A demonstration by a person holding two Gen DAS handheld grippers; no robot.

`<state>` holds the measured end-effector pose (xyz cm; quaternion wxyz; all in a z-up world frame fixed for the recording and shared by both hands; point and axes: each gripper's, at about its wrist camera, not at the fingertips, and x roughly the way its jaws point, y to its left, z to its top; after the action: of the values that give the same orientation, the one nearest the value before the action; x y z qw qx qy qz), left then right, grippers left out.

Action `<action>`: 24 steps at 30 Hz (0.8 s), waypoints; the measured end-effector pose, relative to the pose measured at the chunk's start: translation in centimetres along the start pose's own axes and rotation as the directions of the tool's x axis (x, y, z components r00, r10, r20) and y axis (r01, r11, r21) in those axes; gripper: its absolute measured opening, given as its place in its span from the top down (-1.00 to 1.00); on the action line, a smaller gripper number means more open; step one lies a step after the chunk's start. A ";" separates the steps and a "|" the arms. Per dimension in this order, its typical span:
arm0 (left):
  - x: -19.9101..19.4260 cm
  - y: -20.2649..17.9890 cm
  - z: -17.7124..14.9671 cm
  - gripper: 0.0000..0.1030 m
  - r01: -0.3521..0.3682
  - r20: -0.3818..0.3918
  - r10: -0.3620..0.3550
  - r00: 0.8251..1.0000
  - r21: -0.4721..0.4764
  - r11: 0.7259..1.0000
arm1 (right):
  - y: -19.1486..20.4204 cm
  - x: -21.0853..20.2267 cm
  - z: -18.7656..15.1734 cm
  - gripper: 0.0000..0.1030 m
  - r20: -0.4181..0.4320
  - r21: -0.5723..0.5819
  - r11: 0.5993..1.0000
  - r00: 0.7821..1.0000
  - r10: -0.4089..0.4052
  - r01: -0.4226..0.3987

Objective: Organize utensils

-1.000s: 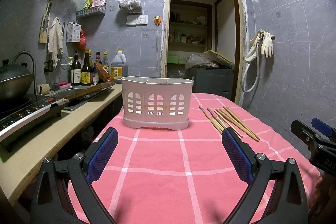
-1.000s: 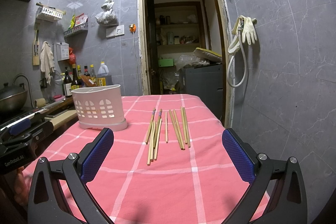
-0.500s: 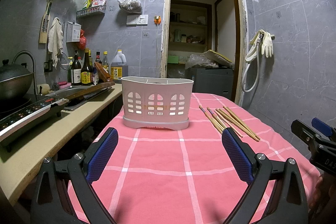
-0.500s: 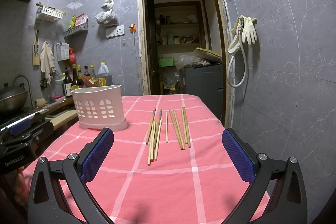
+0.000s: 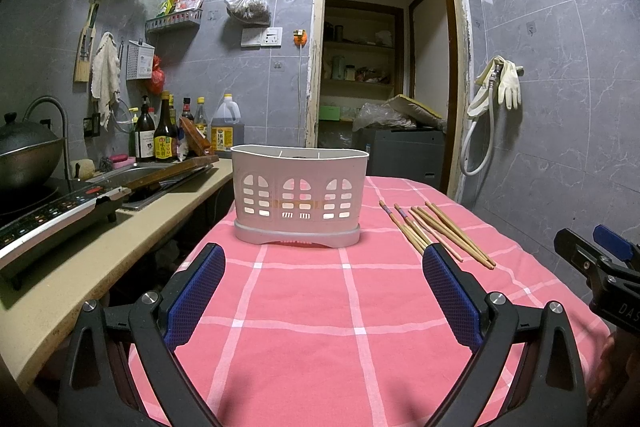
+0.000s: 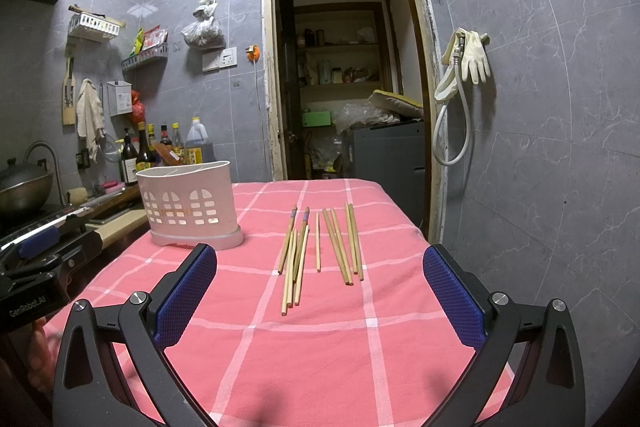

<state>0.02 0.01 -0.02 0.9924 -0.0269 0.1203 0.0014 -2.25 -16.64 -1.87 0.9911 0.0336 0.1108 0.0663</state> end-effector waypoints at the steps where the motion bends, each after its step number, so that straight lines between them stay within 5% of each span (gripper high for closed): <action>1: 0.0 0.0 0.0 -0.88 0.000 0.000 0.000 1.000 0.000 1.000 | 0.0 0.0 0.0 -1.00 0.000 0.000 1.000 1.000 0.000 0.000; 24: 1.2 0.4 -0.2 -0.88 -0.001 -0.003 0.001 1.000 -0.001 1.000 | -0.7 1.8 0.4 -1.00 -0.049 0.014 1.000 0.999 -0.012 0.013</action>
<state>1.14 0.41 -0.52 0.9922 -0.0272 0.1219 0.0017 -0.35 -17.09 -1.92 0.9882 0.0382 0.1356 0.0600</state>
